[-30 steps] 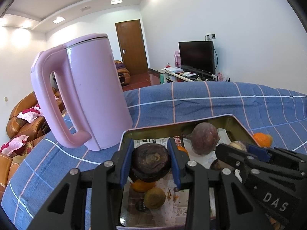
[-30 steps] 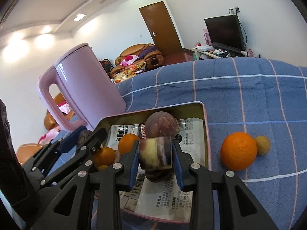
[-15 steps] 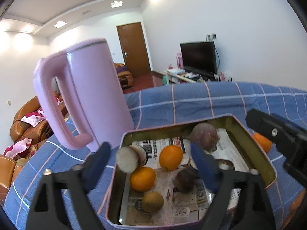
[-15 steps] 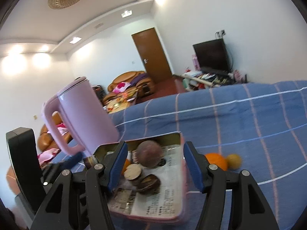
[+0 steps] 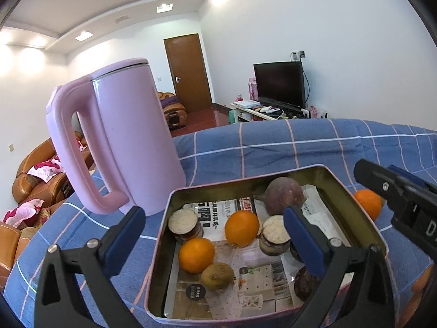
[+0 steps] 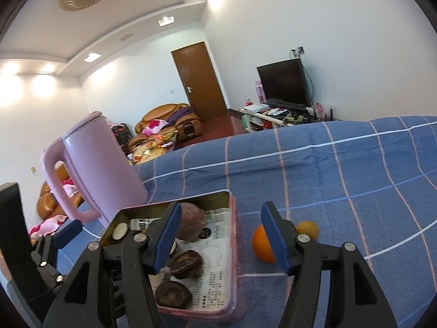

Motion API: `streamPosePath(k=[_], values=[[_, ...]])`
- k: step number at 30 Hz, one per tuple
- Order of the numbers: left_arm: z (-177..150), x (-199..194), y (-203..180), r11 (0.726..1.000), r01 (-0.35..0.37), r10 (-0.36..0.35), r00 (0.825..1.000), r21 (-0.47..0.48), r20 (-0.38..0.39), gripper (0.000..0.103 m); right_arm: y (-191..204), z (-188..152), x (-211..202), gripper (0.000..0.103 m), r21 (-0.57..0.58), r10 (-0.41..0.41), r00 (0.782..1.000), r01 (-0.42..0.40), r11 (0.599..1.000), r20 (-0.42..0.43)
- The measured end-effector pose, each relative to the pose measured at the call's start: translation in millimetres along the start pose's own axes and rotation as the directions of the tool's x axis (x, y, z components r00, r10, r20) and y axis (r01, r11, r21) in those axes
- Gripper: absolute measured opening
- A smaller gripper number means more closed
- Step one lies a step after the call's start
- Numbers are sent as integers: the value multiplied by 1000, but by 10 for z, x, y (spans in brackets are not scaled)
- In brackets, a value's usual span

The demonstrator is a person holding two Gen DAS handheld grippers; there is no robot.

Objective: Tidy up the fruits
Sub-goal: 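Grasp the small yellow-green fruit on the bedspread with the right tool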

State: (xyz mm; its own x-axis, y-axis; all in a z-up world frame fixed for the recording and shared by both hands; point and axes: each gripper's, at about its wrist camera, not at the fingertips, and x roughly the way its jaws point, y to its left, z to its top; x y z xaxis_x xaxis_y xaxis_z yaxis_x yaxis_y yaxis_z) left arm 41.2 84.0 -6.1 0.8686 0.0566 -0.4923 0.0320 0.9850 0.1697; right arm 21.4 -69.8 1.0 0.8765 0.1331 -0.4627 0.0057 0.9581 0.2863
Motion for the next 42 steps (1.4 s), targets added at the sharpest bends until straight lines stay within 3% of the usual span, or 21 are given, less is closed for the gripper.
streamPosePath(k=[19, 28, 34, 39, 42], values=[[-40, -105, -24, 999, 32, -32, 999, -14, 5, 103, -428, -7, -173, 62, 64, -105, 994, 107, 992, -23], [-59, -167, -100, 995, 100, -100, 995, -1, 2, 103, -630, 18, -295, 62, 89, -150, 989, 151, 985, -22], [-77, -217, -195, 981, 191, -191, 981, 13, -9, 103, -876, 5, -322, 62, 95, -215, 974, 221, 971, -73], [-105, -318, -354, 960, 272, -272, 962, 64, -10, 103, -1004, -19, -237, 62, 59, -205, 967, 216, 975, -149], [-115, -344, -430, 949, 304, -304, 953, 87, -20, 103, -1037, -43, -128, 62, 60, -147, 967, 163, 985, -208]])
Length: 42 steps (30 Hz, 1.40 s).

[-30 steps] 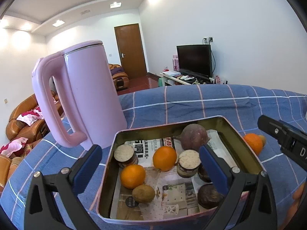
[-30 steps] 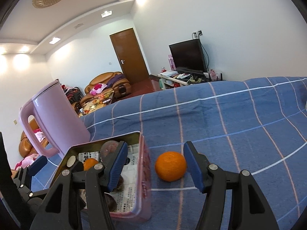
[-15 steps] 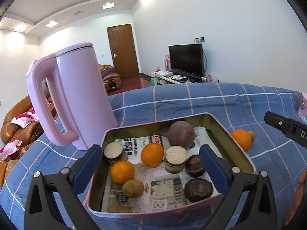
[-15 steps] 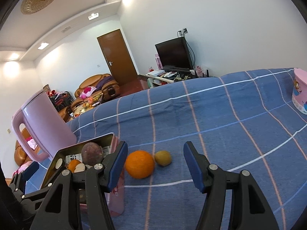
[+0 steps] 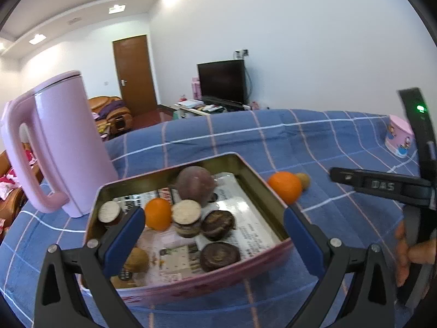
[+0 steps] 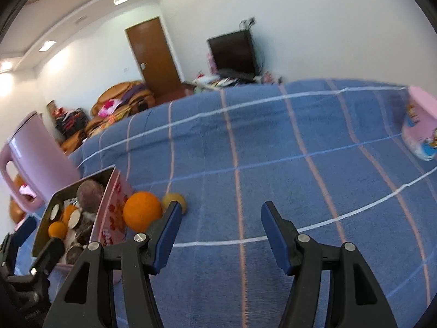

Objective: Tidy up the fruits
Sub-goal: 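Grasp the small yellow-green fruit on the bedspread with the right tool, then grasp the orange on the bedspread with the left tool while the right tool holds the yellow fruit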

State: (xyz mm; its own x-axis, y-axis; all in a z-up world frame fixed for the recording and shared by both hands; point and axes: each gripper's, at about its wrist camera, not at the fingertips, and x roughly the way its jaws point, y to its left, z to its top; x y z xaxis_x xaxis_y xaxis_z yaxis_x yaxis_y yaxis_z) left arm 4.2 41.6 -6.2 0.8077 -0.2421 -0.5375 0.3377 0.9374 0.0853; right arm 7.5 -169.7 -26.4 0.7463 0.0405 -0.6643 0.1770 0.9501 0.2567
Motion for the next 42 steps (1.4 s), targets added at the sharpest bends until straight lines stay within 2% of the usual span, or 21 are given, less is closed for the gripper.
streamPosePath(k=[3, 5, 8, 12, 18, 22, 24, 26, 29, 30, 34, 36, 38, 42], values=[[4, -7, -36, 1000, 5, -5, 1000, 13, 3, 103, 71, 25, 98, 62, -33, 14, 999, -15, 999, -33], [8, -5, -37, 1000, 5, -5, 1000, 9, 1, 103, 143, 41, 153, 58, -70, 28, 998, -31, 997, -49], [17, -5, -18, 1000, 6, -6, 1000, 0, -2, 103, 258, 60, 258, 51, -155, 5, 996, -19, 988, -88], [24, 1, 3, 1000, 14, -14, 1000, -11, -7, 103, 296, 91, 435, 50, -192, 0, 988, -29, 981, -153], [34, 47, 14, 999, 26, -27, 999, -22, -20, 103, 432, 172, 589, 50, -270, 15, 985, -62, 961, -174], [31, 87, -9, 999, 34, -34, 999, -12, -34, 103, 436, 249, 663, 50, -261, 50, 982, -98, 960, -184], [29, 93, -20, 1000, 28, -28, 999, -4, -34, 103, 454, 254, 674, 49, -281, 43, 982, -96, 955, -186], [28, 98, -25, 1000, 26, -26, 999, 0, -34, 103, 478, 250, 665, 38, -311, 10, 983, -67, 948, -182], [25, 117, -31, 999, 48, -48, 998, -5, -39, 103, 472, 229, 641, 27, -341, -24, 984, -37, 939, -174], [23, 121, -36, 998, 60, -60, 997, -3, -42, 103, 459, 221, 630, 27, -343, -32, 985, -29, 939, -170], [48, 88, -145, 994, 89, -88, 996, 55, -32, 103, 319, 207, 549, 27, -296, -33, 987, -15, 955, -159], [153, 75, -244, 985, 132, -128, 991, 108, -46, 103, 206, 207, 464, 27, -253, -5, 987, -36, 967, -163], [311, 113, -368, 965, 191, -176, 980, 182, -95, 103, 95, 183, 331, 27, -211, 36, 986, -71, 975, -165], [544, 299, -645, 920, 213, -162, 971, 330, -176, 102, -58, 160, 68, 27, -205, 19, 994, -42, 978, -112]])
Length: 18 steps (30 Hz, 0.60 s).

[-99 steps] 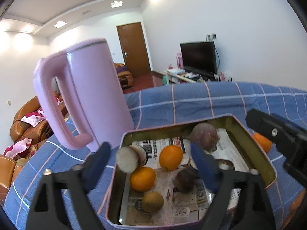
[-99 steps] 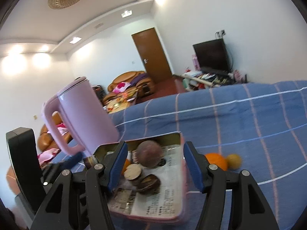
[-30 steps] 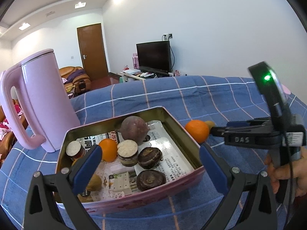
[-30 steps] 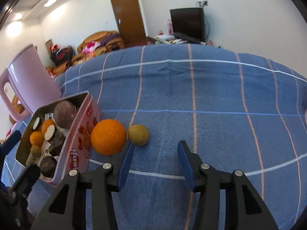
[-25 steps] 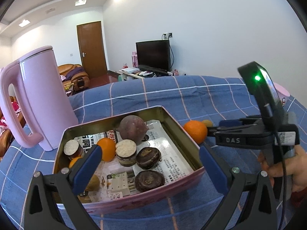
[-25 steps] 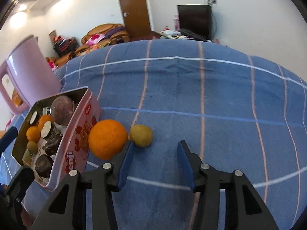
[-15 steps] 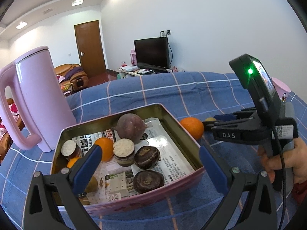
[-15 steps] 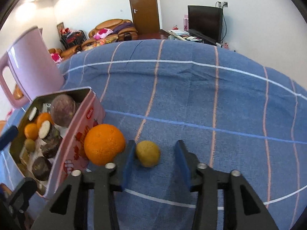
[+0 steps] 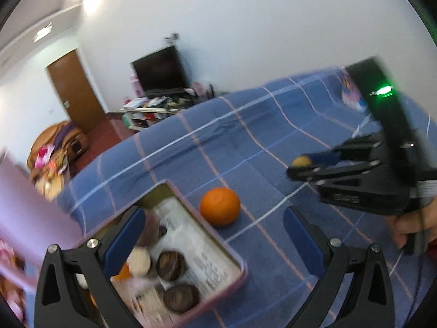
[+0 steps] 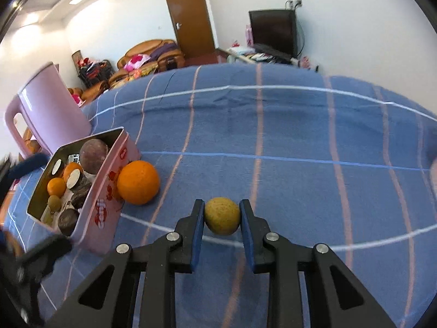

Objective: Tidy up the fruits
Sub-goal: 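Grasp the orange on the bedspread with the left tool while the right tool holds the yellow fruit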

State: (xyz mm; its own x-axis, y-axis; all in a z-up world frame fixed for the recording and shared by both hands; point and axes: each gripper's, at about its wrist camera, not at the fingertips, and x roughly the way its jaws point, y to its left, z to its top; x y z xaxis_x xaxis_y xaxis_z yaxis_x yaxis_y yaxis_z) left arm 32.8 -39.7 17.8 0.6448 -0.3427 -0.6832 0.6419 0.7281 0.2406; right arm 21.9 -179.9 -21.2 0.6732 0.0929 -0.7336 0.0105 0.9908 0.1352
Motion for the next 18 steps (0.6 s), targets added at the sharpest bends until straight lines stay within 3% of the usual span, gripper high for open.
streamPosePath(k=[5, 7, 11, 16, 18], values=[[228, 336, -130, 988, 7, 12, 992, 154, -124, 91, -210, -33, -172, 27, 57, -10, 999, 8, 998, 34], [264, 461, -173, 981, 36, -1, 983, 190, -182, 85, -297, -16, -203, 27, 84, -17, 999, 14, 996, 38], [295, 727, -244, 958, 39, 43, 961, 285, -274, 81, -401, 15, -262, 27, 125, -22, 999, 16, 992, 46], [282, 992, -295, 946, 43, 85, 923, 321, -375, 69, -416, 50, -422, 27, 128, -57, 995, 46, 991, 86], [290, 1007, -282, 949, 52, 74, 922, 311, -380, 69, -435, 54, -484, 27, 131, -60, 993, 46, 990, 102]])
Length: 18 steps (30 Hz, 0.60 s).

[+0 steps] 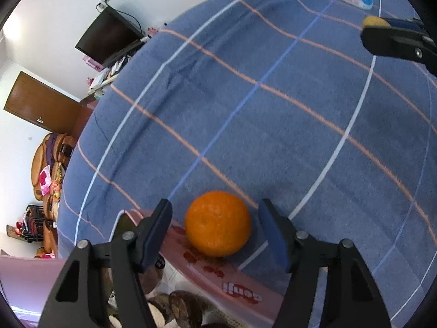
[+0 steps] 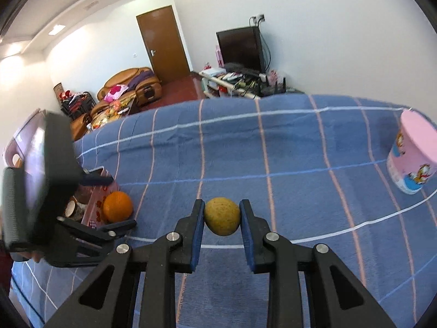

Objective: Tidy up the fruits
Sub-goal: 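Grasp the orange on the bedspread with the left tool while the right tool holds the yellow fruit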

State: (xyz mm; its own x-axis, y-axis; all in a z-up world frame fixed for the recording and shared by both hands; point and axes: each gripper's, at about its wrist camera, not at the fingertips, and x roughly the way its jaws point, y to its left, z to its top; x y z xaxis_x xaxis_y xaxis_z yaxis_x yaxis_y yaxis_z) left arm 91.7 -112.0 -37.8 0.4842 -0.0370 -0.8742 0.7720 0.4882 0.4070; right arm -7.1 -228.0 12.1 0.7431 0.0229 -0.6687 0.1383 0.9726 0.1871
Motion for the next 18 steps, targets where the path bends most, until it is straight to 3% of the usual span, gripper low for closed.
streamPosePath(k=[2, 5, 7, 11, 15, 18], values=[[6, 9, 51, 999, 32, -32, 999, -30, -13, 67, -10, 19, -39, 27, 7, 6, 1000, -6, 1000, 9], [-8, 22, 85, 994, 88, -89, 996, -63, -16, 56, -16, 31, -68, 27, 12, 10, 1000, -10, 1000, 14], [-30, -2, 100, 995, 79, -81, 997, -61, -20, 50, -32, 35, -71, 27, 17, 9, 1000, -10, 1000, 16], [-44, -37, 79, 996, 60, -62, 998, -69, -22, 49, -84, 37, -75, 27, 36, 9, 1000, -10, 999, 19], [-93, -83, 40, 989, 44, -42, 999, -144, 12, 48, -117, 45, -80, 27, 52, 8, 1000, -9, 999, 25], [-142, -248, -36, 968, 29, -7, 996, -249, 90, 48, -150, 58, -67, 27, 66, 3, 999, -5, 998, 33]])
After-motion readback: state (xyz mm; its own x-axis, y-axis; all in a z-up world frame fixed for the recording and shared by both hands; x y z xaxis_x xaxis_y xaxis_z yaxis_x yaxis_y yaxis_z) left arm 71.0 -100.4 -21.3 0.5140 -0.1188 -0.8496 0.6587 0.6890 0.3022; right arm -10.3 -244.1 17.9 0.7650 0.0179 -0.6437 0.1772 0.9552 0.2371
